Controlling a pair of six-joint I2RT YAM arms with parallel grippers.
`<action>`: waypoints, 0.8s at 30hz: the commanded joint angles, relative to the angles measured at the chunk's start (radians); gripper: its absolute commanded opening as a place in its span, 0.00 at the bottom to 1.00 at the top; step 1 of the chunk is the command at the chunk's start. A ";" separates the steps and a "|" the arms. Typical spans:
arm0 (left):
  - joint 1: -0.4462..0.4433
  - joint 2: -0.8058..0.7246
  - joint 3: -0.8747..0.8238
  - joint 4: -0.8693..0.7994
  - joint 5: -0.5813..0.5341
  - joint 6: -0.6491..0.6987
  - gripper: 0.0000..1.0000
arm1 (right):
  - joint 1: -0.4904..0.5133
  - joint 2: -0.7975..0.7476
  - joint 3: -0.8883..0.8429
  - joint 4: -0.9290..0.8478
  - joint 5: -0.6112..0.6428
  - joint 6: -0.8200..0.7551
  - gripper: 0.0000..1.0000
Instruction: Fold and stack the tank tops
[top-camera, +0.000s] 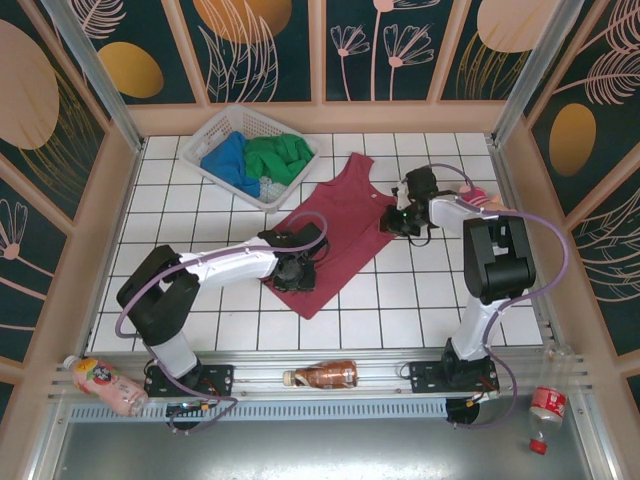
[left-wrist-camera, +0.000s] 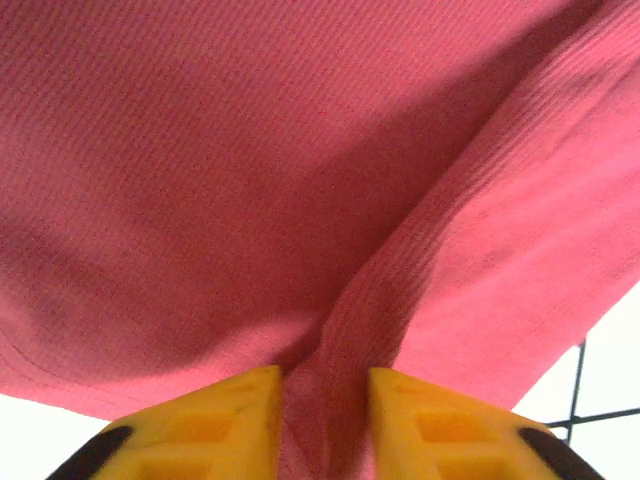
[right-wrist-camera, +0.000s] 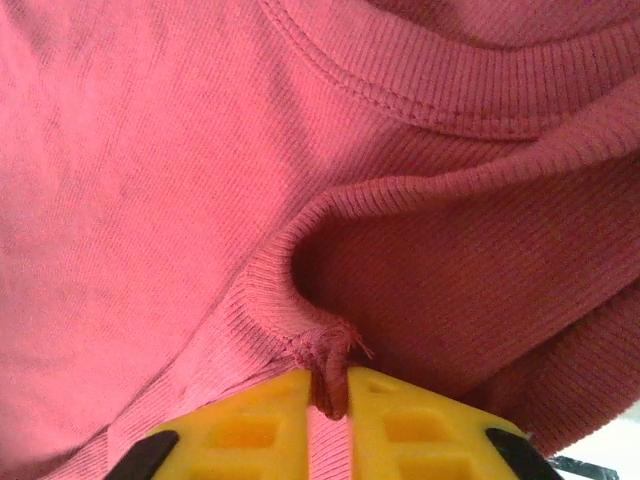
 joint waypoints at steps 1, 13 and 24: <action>0.008 0.019 0.019 -0.075 -0.079 0.016 0.39 | 0.007 0.011 0.066 -0.013 0.062 -0.017 0.23; 0.027 -0.004 0.024 -0.255 -0.220 -0.023 0.51 | -0.093 -0.030 0.140 -0.096 0.129 -0.047 0.40; 0.019 -0.058 0.175 -0.161 -0.012 -0.027 0.60 | -0.210 0.068 0.228 -0.115 0.218 -0.044 0.43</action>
